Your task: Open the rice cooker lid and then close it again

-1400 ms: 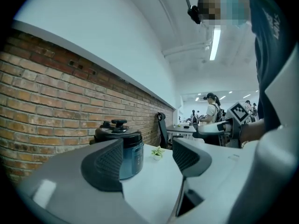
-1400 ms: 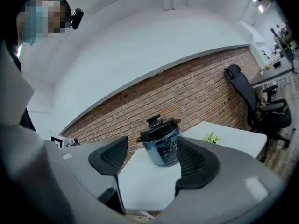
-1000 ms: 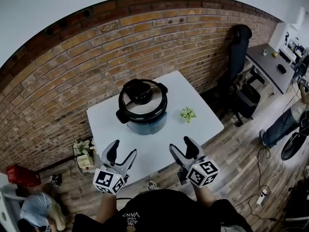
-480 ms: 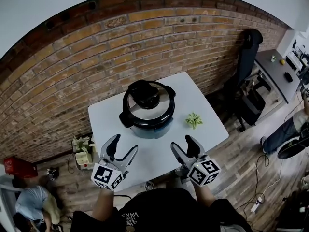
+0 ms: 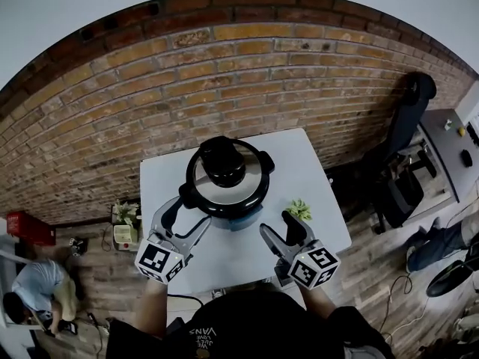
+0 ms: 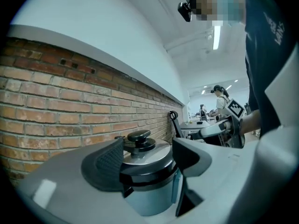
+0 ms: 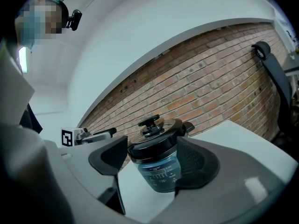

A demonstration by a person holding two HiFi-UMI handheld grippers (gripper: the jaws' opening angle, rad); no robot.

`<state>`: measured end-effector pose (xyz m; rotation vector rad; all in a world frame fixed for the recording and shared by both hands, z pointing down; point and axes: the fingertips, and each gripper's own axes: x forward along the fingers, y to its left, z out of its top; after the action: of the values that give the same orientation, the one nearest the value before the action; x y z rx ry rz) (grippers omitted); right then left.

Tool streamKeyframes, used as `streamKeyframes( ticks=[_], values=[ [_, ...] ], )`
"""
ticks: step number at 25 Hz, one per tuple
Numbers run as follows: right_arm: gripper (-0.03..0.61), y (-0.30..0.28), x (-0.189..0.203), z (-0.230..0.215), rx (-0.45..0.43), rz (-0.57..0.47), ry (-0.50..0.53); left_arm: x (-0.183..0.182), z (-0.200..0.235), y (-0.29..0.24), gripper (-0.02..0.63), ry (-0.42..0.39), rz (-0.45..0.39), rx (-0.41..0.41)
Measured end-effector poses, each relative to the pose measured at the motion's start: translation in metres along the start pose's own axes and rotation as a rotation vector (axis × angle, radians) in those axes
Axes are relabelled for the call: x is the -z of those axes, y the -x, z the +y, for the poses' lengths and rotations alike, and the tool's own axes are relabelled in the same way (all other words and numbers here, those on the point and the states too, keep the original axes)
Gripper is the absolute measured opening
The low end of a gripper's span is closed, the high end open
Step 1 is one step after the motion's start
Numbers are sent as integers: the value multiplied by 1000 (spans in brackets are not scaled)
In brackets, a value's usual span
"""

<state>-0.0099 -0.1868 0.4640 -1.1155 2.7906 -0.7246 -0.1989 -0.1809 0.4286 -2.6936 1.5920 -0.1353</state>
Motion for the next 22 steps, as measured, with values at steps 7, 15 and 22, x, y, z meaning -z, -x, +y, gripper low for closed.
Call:
streamKeyframes(
  ticks=[7, 15, 22],
  values=[
    [321, -11, -8, -23, -76, 44, 3, -10, 8, -50, 305, -88, 40, 12],
    [321, -21, -8, -37, -123, 83, -8, -20, 13, -103, 305, -138, 85, 117],
    [320, -27, -6, -42, -133, 101, -18, -2, 13, -140, 305, -174, 210, 217]
  ],
)
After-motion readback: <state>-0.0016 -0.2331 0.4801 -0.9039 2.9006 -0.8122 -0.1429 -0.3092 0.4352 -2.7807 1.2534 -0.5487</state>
